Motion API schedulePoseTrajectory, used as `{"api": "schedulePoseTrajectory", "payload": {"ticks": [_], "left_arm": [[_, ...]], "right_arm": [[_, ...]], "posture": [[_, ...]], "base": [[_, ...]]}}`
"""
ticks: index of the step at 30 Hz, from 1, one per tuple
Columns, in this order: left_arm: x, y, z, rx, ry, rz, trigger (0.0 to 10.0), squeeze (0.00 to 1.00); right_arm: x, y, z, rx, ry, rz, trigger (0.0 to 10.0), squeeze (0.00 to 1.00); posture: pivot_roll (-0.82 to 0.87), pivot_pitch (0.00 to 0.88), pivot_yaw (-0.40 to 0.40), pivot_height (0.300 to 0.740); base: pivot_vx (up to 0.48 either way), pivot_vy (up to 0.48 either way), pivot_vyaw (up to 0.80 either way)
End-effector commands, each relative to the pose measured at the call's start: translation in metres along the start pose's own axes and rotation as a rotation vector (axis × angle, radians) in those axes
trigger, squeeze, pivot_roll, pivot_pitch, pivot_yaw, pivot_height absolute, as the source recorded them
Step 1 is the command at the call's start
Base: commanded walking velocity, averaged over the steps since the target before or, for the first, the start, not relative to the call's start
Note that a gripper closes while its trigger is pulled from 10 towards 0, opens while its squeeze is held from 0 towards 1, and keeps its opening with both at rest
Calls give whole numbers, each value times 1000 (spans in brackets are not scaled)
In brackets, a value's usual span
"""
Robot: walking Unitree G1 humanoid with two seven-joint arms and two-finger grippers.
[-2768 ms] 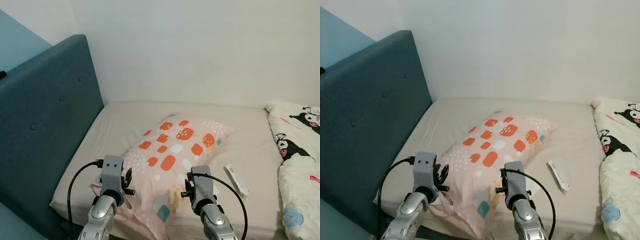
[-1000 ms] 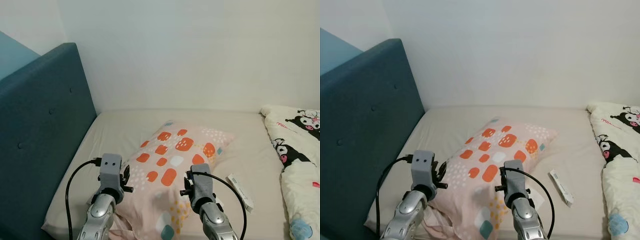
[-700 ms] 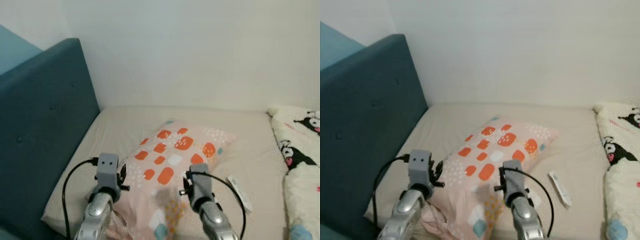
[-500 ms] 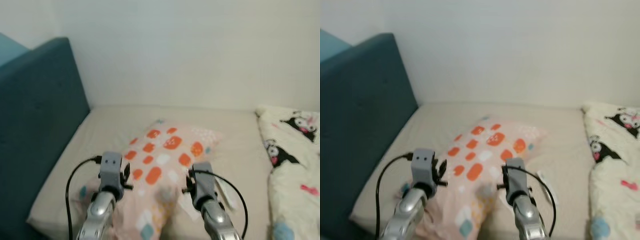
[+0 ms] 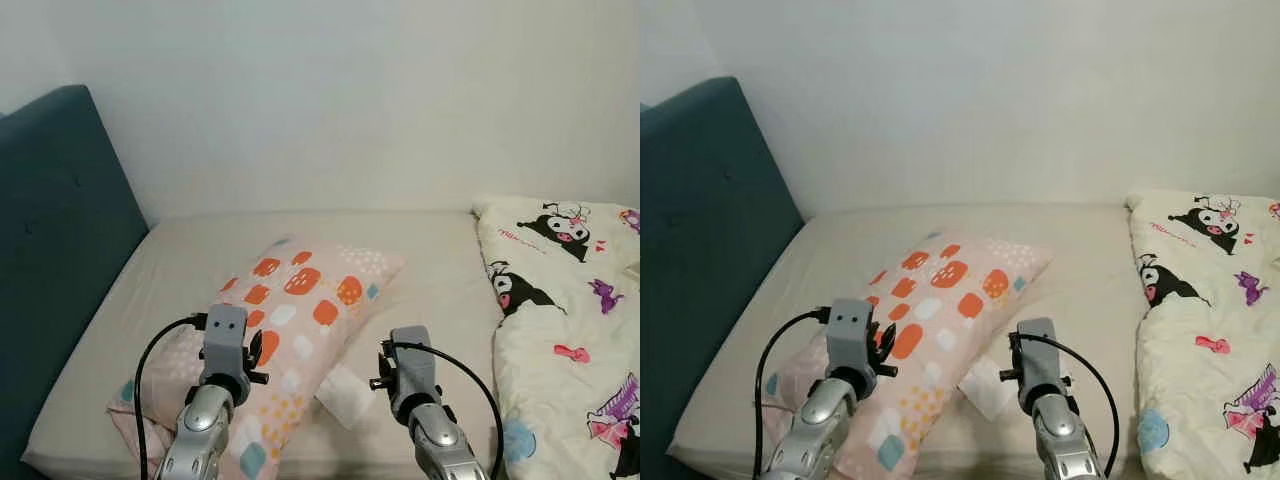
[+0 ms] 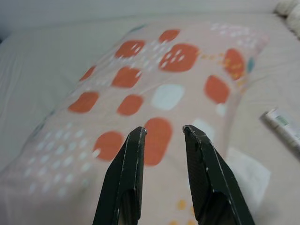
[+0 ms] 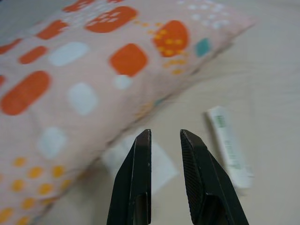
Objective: Clean up the room
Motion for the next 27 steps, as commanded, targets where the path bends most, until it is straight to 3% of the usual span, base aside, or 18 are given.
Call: {"api": "schedulePoseTrajectory", "payload": {"ticks": [1, 13, 19, 27], "left_arm": [[2, -6, 3, -21, 8, 18, 10000, 0], [2, -5, 1, -26, 2, 9, 10000, 0], [2, -5, -3, -27, -29, 12, 10000, 0], [8, -1, -20, -45, -145, -8, 10000, 0]], "right_arm": [[0, 0, 1, -12, 0, 3, 10000, 0], [0, 0, -1, -27, -3, 8, 10000, 0], [-1, -1, -3, -68, -7, 23, 10000, 0], [-1, -1, -5, -58, -6, 22, 10000, 0]], "posture": [[-20, 52, 1, 740], [-25, 42, 1, 740], [-21, 46, -3, 716], [-19, 49, -5, 681]], "base": [[0, 0, 0], [0, 0, 0], [0, 0, 0], [0, 0, 0]]}}
Point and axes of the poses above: a point about 5 cm out from each wrist's last joint towards the gripper, its own x axis pointing back from the gripper into the wrist, its own y axis along the axis of the wrist's last joint, z = x × y, the point moved 4 cm from there along -x, pointing out of the wrist towards the gripper, and after that the axes turned 5 degrees about x, right-handed, at the moved point
